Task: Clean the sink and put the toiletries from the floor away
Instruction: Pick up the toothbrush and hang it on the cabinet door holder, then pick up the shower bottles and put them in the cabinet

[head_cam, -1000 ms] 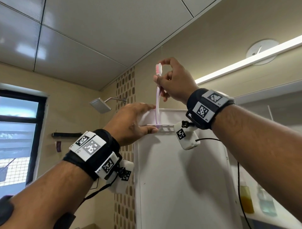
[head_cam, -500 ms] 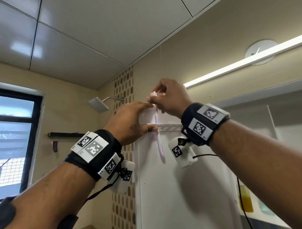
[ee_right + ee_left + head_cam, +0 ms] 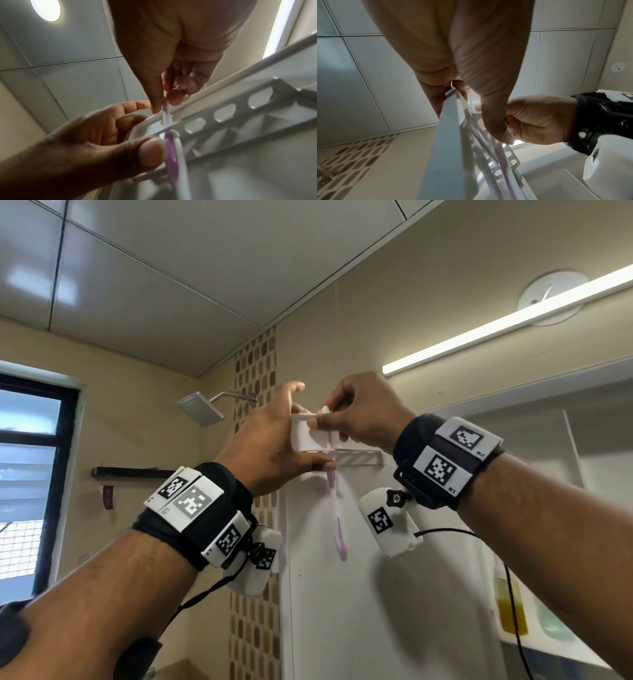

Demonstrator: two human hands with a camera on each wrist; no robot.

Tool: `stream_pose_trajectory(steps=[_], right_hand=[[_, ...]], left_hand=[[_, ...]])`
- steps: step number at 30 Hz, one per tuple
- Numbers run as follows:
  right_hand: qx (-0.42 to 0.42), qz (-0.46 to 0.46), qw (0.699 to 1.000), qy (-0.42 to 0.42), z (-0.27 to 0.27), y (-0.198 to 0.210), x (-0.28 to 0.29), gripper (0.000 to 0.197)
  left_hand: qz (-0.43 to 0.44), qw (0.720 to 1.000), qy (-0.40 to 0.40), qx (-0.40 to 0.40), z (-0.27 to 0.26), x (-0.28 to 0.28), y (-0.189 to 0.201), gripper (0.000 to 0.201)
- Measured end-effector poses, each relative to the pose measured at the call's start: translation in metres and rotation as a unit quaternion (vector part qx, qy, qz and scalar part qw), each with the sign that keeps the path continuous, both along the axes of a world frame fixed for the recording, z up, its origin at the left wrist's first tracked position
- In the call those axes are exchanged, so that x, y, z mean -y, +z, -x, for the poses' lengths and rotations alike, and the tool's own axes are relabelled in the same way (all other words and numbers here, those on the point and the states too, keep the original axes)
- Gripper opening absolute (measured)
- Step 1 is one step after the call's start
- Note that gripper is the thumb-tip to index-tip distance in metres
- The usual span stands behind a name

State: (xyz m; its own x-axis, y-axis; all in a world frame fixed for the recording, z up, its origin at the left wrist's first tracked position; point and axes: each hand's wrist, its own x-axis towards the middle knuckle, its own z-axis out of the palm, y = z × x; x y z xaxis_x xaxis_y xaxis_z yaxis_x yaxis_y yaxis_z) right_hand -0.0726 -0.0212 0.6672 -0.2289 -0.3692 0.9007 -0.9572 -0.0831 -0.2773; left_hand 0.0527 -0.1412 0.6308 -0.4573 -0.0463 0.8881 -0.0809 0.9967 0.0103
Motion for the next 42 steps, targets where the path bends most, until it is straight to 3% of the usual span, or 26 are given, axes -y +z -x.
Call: stream_pose_trajectory(steps=[5,9,15,21,27,36,42], right_hand=[[-0.059,-0.026,0.995,-0.076,-0.007,-0.013,0.006,0.034],[-0.027,-0.01,0.995,-0.095,-0.002,-0.016,0.002,0.037],[-0.01,0.004,0.993,-0.115,-0.004,-0.021,0.003,0.025],[0.017,-0.002,0.993,-0.117,-0.005,-0.012,0.0,0.027],[0.011,-0.002,0.994,-0.11,0.001,-0.017,0.002,0.042],[-0.017,0.007,0.995,-0.096,0.0,-0.025,-0.001,0.045],[0.001,0.06,0.994,-0.096,0.001,-0.036,-0.013,0.045]], left_hand=[[0.01,1.0,0.012,0.003,0.001,0.001,-0.002,0.121],[0.013,1.0,0.015,0.003,0.002,0.001,-0.003,0.124],[0.017,1.0,0.007,-0.009,0.004,0.003,-0.006,0.122],[0.018,1.0,0.009,-0.01,0.004,0.001,-0.006,0.121],[0.012,1.0,0.004,-0.006,0.004,-0.001,-0.006,0.119],[0.012,1.0,-0.004,-0.004,0.005,0.002,-0.008,0.12],[0.016,1.0,-0.022,0.007,0.003,0.007,-0.011,0.121]])
